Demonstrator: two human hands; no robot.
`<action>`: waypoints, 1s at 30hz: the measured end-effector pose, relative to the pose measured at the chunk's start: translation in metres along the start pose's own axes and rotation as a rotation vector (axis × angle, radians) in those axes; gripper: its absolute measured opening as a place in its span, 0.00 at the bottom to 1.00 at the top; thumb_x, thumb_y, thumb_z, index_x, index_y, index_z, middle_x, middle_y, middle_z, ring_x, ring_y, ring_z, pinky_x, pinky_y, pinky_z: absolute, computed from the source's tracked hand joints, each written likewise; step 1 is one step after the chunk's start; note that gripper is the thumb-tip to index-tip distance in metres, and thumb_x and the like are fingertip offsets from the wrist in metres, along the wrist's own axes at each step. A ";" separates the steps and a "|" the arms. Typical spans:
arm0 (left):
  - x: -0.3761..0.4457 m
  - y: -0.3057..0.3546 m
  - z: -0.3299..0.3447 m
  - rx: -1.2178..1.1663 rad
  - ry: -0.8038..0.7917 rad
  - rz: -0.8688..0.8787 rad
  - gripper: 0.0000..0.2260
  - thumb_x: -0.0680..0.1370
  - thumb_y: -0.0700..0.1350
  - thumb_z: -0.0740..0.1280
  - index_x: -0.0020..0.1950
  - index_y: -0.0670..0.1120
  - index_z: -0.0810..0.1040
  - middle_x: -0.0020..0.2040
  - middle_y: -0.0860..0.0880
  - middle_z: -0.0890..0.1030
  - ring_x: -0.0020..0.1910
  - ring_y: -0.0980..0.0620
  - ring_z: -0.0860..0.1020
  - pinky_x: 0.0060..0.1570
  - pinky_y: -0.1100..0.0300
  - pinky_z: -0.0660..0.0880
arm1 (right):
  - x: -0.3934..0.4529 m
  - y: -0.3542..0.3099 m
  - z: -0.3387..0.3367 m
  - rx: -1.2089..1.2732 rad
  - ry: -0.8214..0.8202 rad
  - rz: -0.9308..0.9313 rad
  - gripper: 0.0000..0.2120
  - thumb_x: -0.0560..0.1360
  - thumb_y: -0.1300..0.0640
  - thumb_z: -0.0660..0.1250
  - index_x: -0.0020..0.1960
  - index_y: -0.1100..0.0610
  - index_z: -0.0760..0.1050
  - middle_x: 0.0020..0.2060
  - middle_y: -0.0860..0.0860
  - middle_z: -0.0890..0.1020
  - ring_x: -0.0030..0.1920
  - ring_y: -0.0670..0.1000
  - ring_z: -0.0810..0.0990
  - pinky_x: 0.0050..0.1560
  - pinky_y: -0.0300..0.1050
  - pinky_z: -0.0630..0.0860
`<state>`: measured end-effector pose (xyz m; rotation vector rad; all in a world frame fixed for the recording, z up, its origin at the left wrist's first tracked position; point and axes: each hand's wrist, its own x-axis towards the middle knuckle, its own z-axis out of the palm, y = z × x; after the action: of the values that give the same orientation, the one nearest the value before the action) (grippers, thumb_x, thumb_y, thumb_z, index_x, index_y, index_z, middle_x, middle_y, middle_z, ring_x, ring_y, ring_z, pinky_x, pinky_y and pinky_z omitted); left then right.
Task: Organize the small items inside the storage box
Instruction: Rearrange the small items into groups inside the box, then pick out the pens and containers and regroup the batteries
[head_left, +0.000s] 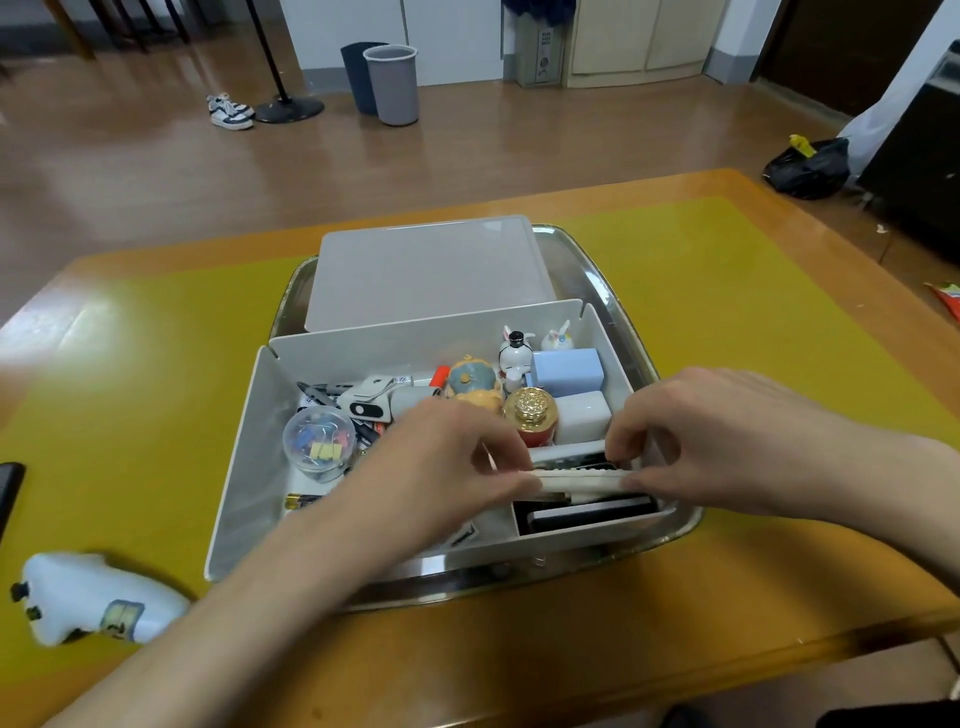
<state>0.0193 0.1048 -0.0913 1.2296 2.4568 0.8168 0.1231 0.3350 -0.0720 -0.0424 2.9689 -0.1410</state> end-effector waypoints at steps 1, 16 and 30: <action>0.001 -0.005 -0.008 0.013 0.044 -0.004 0.04 0.73 0.52 0.75 0.44 0.53 0.86 0.38 0.58 0.83 0.40 0.61 0.80 0.42 0.61 0.77 | -0.001 0.000 -0.001 0.006 0.022 0.000 0.08 0.71 0.39 0.69 0.50 0.38 0.78 0.34 0.34 0.77 0.37 0.36 0.75 0.32 0.37 0.68; -0.044 -0.070 -0.043 0.530 -0.169 -0.209 0.12 0.68 0.60 0.74 0.44 0.55 0.79 0.34 0.61 0.77 0.35 0.59 0.74 0.28 0.62 0.63 | 0.026 -0.049 -0.013 0.040 0.113 -0.177 0.09 0.73 0.37 0.64 0.48 0.38 0.78 0.34 0.33 0.72 0.38 0.32 0.71 0.36 0.34 0.68; -0.046 -0.087 -0.029 0.411 -0.251 -0.131 0.05 0.70 0.50 0.74 0.37 0.54 0.78 0.30 0.61 0.74 0.30 0.64 0.70 0.27 0.64 0.61 | 0.082 -0.115 0.025 -0.178 -0.070 -0.498 0.10 0.73 0.46 0.69 0.54 0.41 0.81 0.48 0.41 0.80 0.51 0.45 0.78 0.29 0.38 0.52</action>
<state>-0.0234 0.0159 -0.1204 1.1929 2.5299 0.1114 0.0485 0.2153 -0.0987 -0.7894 2.8259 0.0645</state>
